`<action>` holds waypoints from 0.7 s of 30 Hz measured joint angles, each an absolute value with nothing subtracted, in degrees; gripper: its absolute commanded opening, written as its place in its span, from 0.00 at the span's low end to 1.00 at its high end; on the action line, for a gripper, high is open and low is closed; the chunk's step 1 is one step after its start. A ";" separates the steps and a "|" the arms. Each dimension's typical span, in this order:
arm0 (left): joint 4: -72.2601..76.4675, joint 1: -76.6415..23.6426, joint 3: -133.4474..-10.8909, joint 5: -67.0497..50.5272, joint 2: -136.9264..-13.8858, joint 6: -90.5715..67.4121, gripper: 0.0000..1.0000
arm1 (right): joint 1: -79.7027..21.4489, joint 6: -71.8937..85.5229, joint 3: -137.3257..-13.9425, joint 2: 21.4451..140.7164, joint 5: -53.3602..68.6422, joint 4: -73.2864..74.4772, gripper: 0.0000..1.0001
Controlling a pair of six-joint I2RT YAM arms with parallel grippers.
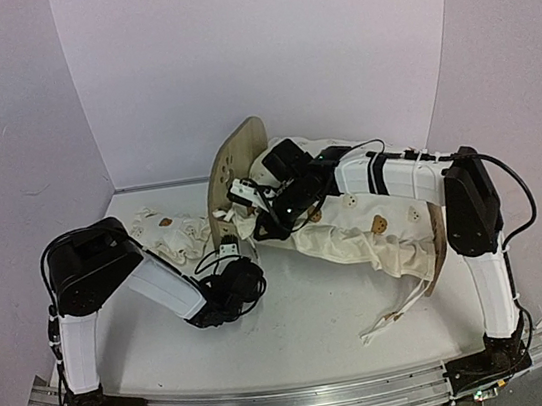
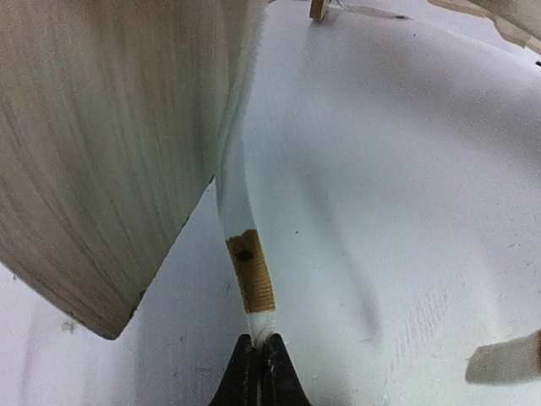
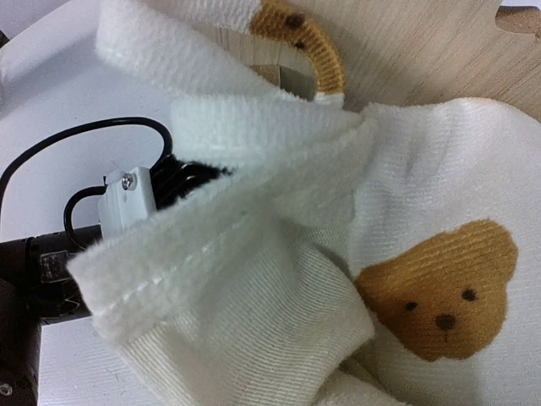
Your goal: Set up the pet bed
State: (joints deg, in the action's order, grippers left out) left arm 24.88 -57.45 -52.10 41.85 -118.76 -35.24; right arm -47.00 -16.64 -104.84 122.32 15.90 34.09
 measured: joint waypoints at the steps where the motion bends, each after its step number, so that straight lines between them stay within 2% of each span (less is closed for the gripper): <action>1: 23.99 -57.45 -51.79 41.47 -117.99 -34.63 0.00 | -47.00 -16.64 -104.84 122.32 15.88 34.11 0.00; 7: 15.64 -57.80 -44.25 30.83 -104.47 -30.24 0.00 | -47.03 -16.84 -102.32 121.32 15.81 32.73 0.00; 13: 15.09 -57.82 -41.25 17.10 -94.13 -29.78 0.00 | -47.48 -17.32 -96.60 119.98 15.38 29.39 0.00; 21: 13.87 -57.80 -34.79 11.31 -87.18 -30.20 0.00 | -47.77 -17.69 -94.17 119.83 15.20 28.08 0.00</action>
State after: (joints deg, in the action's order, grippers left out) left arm 13.87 -57.80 -34.79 11.31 -87.18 -30.20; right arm -47.77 -17.69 -94.17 119.83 15.20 28.08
